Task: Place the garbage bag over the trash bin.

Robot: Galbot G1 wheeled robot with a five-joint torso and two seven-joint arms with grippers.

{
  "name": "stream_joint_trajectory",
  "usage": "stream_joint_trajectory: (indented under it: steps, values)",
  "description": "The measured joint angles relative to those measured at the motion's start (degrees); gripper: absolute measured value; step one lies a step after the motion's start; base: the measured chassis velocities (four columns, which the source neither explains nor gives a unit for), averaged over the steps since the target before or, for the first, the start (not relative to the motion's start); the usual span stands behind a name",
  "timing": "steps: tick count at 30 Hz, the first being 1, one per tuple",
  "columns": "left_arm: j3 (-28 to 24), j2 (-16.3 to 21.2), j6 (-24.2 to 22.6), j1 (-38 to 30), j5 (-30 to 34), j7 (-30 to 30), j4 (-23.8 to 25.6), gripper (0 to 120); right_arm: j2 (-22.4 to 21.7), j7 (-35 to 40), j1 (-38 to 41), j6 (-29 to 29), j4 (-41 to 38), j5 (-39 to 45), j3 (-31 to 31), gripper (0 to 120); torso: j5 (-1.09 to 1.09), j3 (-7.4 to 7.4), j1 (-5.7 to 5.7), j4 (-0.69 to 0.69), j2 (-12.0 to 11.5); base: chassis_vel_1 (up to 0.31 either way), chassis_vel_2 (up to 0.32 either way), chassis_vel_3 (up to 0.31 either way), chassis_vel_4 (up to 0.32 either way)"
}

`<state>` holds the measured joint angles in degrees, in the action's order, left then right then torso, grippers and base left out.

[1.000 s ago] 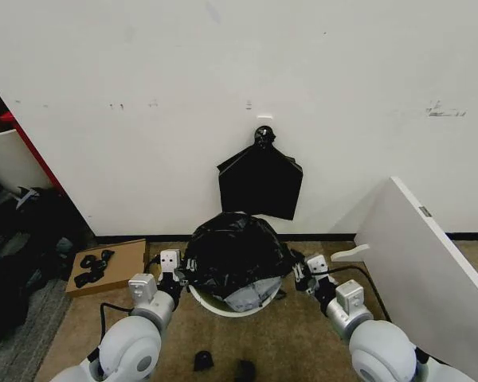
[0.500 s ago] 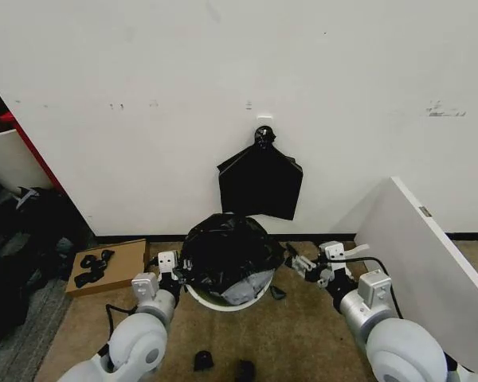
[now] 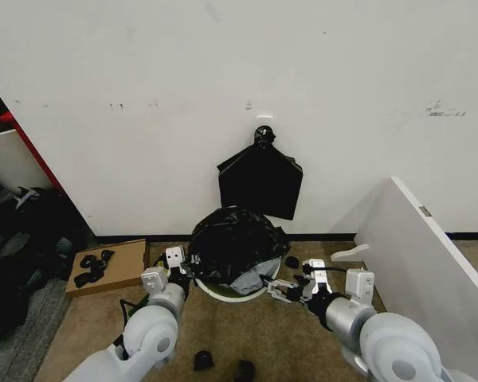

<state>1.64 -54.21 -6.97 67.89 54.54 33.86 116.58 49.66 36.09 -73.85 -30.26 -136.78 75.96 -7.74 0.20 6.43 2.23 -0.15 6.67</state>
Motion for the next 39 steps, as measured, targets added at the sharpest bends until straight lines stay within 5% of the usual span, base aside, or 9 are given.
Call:
stream_joint_trajectory:
  steps: [25,39]
  values:
    - [0.7,0.8,-0.4,-0.5,0.8,-0.9,-0.3,1,2.2,-5.2,-1.2,1.7,1.7,-8.7,3.9,3,0.0,0.0,0.0,0.0,0.0,0.0,0.0,0.0,0.0]
    - [1.7,0.2,-0.4,-1.0,2.4,-0.5,-0.1,1,1.4,-8.8,-4.8,2.3,1.5,-15.3,3.5,0,0.0,0.0,0.0,0.0,0.0,0.0,0.0,0.0,0.0]
